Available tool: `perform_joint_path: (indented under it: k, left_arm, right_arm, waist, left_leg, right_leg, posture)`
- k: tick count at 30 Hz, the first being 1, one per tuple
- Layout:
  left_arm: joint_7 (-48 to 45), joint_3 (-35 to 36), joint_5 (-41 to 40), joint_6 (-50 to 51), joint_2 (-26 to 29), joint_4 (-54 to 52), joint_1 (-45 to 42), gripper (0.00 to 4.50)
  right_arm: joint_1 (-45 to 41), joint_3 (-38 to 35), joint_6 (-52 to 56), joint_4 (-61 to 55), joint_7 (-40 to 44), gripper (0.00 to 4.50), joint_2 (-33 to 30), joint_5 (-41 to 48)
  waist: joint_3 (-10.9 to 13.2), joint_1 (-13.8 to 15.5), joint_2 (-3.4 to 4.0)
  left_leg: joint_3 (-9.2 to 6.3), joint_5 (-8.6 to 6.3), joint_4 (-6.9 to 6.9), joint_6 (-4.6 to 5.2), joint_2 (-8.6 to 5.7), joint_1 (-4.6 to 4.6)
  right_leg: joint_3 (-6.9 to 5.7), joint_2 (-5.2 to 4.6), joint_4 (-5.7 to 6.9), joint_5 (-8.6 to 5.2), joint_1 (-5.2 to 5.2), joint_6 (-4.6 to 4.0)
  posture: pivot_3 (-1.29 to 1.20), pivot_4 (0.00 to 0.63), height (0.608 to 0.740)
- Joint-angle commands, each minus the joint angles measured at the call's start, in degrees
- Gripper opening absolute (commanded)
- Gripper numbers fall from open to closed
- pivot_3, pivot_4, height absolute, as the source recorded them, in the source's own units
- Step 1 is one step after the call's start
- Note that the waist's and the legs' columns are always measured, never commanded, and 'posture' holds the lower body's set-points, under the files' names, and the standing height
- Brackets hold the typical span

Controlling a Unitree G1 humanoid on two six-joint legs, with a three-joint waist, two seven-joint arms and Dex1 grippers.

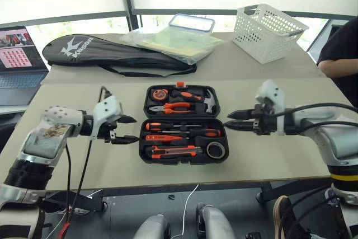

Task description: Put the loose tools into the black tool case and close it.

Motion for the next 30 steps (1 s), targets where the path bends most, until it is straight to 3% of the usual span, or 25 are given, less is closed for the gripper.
perform_joint_path:
  k: [1,5,6,12,18,30]
  left_arm:
    - [3.23,-0.64,2.65,-3.03,-2.33,2.24,-0.26,1.58]
    - [4.45,-2.52,4.34,-4.43,-6.09,4.43,-1.91,0.18]
    - [4.54,-3.14,4.80,-4.83,-6.75,4.64,-2.11,0.01]
    - [3.47,-5.63,4.94,-3.81,-9.45,1.89,-2.71,0.01]
    - [-2.58,-5.63,0.55,-1.92,-7.14,-7.81,3.08,0.01]
    - [0.73,-3.16,4.25,-2.38,-4.52,-9.35,8.41,0.01]
  right_arm:
    - [0.57,2.27,-10.08,4.34,-1.85,0.03,1.06,-5.54]
    - [-0.61,5.60,-23.77,10.77,-1.31,0.00,4.70,-10.45]
    - [-1.09,6.14,-25.51,11.70,-0.80,0.00,5.71,-10.77]
    - [-2.17,8.88,-30.39,10.38,4.56,0.00,9.71,-9.73]
    - [4.08,10.38,-32.30,2.90,12.98,0.00,5.75,-8.53]
    - [11.94,6.51,-30.43,-1.29,8.24,0.00,1.36,-12.94]
  waist:
    - [0.00,-0.07,0.00]
    - [0.00,-0.27,0.00]
    - [0.00,-0.36,0.00]
    - [0.00,-0.89,0.00]
    - [-0.01,-1.04,0.01]
    - [-0.01,-0.82,0.01]
  left_leg:
    - [0.02,0.00,0.00,0.00,0.00,0.02]
    - [0.07,0.02,0.02,-0.03,0.00,0.07]
    - [0.07,0.02,0.02,-0.03,0.00,0.08]
    - [0.05,0.03,0.01,-0.04,0.01,0.07]
    - [0.00,0.02,-0.12,-0.05,0.08,0.04]
    - [0.01,0.00,-0.10,-0.02,0.08,0.20]
  right_leg:
    - [0.01,0.00,0.01,0.00,0.00,0.00]
    - [0.06,-0.01,0.03,0.01,0.05,0.00]
    - [0.06,0.00,0.03,0.01,0.05,0.00]
    - [0.08,-0.02,0.03,0.01,0.04,0.00]
    - [0.05,0.01,0.05,0.01,-0.02,-0.01]
    - [0.09,0.01,0.01,-0.01,0.13,-0.01]
  posture:
    - [0.00,0.150,0.740]
    - [0.00,0.150,0.740]
    - [0.00,0.150,0.740]
    - [0.00,0.150,0.740]
    - [0.00,0.150,0.740]
    - [0.00,0.150,0.740]
